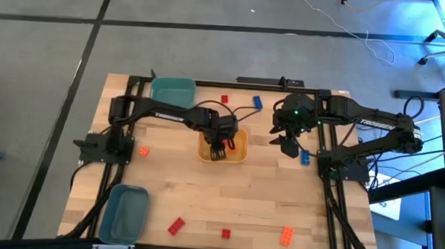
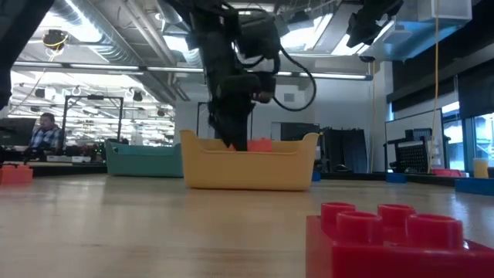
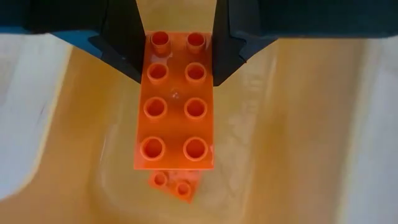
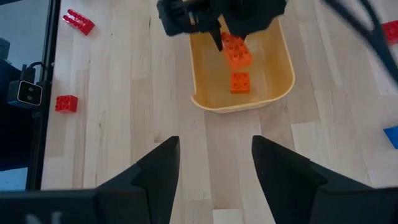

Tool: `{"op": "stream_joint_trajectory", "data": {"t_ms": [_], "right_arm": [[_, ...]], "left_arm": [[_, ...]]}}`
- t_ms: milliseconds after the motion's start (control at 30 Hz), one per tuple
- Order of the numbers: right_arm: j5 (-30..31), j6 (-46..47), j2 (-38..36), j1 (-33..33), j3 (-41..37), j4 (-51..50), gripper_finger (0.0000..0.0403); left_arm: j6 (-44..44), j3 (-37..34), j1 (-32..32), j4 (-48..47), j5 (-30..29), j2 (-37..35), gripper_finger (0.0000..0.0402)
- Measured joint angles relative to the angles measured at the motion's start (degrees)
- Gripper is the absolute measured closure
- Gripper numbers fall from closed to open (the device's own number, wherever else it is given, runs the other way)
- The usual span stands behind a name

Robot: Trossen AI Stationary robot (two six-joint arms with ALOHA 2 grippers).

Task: Sort & place blocks by color
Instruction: Put the orange 8 stud game piece into the yellow bin

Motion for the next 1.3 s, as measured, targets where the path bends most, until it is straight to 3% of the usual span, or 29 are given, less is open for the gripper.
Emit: {"op": "stream_joint_trajectory", "data": {"t_ms": [333, 1033, 1300], "right_arm": [[0.0, -0.06, 0.0, 0.02, 0.0, -0.02, 0.0201], [-0.02, 0.02, 0.0, 0.02, -0.02, -0.02, 0.0201], [-0.02, 0.04, 0.0, 0.02, -0.02, -0.02, 0.0201]], "left_arm": [[0.07, 0.11, 0.02, 0.83, 0.04, 4.17, 0.0269], [-3.56, -0.04, 0.81, -1.8, -2.26, 3.0, 0.0269], [-3.55, -0.04, 2.04, -1.74, 1.35, 3.0, 0.0247]]}}
